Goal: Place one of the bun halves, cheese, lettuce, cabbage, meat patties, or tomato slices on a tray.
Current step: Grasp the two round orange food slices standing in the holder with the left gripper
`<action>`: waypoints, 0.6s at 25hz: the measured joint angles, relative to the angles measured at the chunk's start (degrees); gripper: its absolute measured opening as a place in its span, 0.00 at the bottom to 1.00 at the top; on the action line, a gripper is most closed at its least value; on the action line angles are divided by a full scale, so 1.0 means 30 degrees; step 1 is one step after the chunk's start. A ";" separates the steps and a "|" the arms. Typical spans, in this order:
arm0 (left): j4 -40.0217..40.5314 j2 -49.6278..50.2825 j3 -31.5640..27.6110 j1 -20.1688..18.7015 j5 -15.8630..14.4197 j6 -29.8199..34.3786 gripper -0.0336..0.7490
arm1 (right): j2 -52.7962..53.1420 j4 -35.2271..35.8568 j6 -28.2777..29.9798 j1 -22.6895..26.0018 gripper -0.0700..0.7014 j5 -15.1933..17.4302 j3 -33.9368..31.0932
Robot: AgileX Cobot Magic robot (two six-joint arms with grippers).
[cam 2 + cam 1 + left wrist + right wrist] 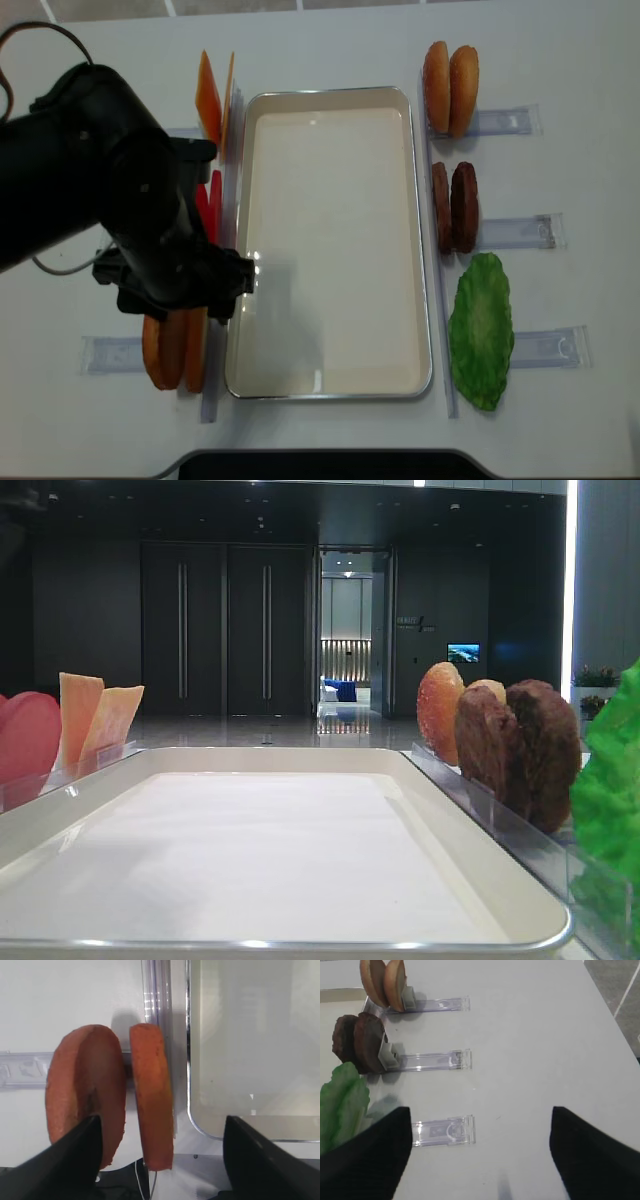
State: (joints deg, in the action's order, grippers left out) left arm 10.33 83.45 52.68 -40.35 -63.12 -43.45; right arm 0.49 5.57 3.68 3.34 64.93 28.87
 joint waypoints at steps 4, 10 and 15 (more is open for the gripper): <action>-0.0129 0.0850 0.0000 0.0003 0.0016 0.0531 0.77 | 0.0000 0.0000 0.0000 0.0000 0.79 0.0000 0.0000; -0.0065 0.1458 0.0000 0.0003 0.0016 0.0691 0.77 | 0.0000 0.0000 0.0000 0.0000 0.79 0.0000 0.0000; -0.0050 0.2000 0.0000 0.0003 0.0023 0.1035 0.77 | 0.0000 0.0000 0.0000 0.0000 0.79 0.0000 0.0000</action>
State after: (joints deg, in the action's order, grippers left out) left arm 10.18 89.45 52.68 -40.34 -63.05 -40.35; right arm 0.49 5.57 3.68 3.34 64.93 28.87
